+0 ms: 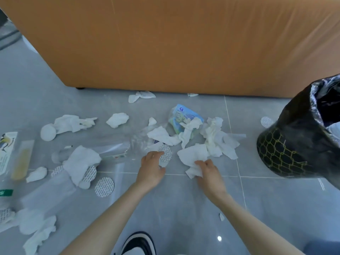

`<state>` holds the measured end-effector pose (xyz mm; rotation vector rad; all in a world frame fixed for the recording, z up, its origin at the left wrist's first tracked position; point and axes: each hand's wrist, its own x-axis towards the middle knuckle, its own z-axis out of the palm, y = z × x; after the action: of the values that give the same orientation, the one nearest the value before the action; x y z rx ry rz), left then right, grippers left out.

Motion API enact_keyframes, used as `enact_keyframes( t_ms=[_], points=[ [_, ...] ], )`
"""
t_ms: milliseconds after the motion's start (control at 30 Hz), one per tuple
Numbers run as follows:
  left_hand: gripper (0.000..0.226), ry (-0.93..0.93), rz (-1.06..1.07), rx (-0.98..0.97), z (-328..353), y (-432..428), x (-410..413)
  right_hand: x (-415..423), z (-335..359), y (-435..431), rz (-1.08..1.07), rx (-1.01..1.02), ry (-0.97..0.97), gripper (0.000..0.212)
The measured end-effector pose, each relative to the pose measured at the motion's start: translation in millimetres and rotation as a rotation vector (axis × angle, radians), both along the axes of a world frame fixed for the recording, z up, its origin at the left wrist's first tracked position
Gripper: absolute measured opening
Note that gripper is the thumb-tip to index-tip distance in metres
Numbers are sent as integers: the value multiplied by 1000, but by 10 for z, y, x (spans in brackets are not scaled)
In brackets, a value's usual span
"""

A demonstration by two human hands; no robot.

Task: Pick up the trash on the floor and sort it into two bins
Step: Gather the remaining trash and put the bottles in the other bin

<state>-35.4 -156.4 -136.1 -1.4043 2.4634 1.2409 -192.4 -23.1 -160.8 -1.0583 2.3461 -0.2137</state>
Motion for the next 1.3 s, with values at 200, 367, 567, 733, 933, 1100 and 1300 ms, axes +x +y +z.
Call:
enact_keyframes(
  t_ms=[200,367,567,733,933,1100,1300],
  points=[
    [68,-179,-219,-177,-256,98,156,188,-15,48,-139,-64,-119,10],
    [53,-165,-180,-248,-364,154,212,287,171,37,-243,-190,-171,35],
    [19,13,-47,-157,-408,156,302,200,523,18,-416,-424,-477,12],
    [19,214,168,-167,-257,199,190,-31,719,-87,-551,-526,-433,21],
    [22,300,183,-202,-13,137,60,-383,559,-233,-369,-391,-179,28],
    [25,270,231,-78,83,74,-10,-387,128,-333,-74,38,-137,51],
    [19,279,250,-6,156,26,-42,-202,-98,-265,48,219,94,31]
  ],
)
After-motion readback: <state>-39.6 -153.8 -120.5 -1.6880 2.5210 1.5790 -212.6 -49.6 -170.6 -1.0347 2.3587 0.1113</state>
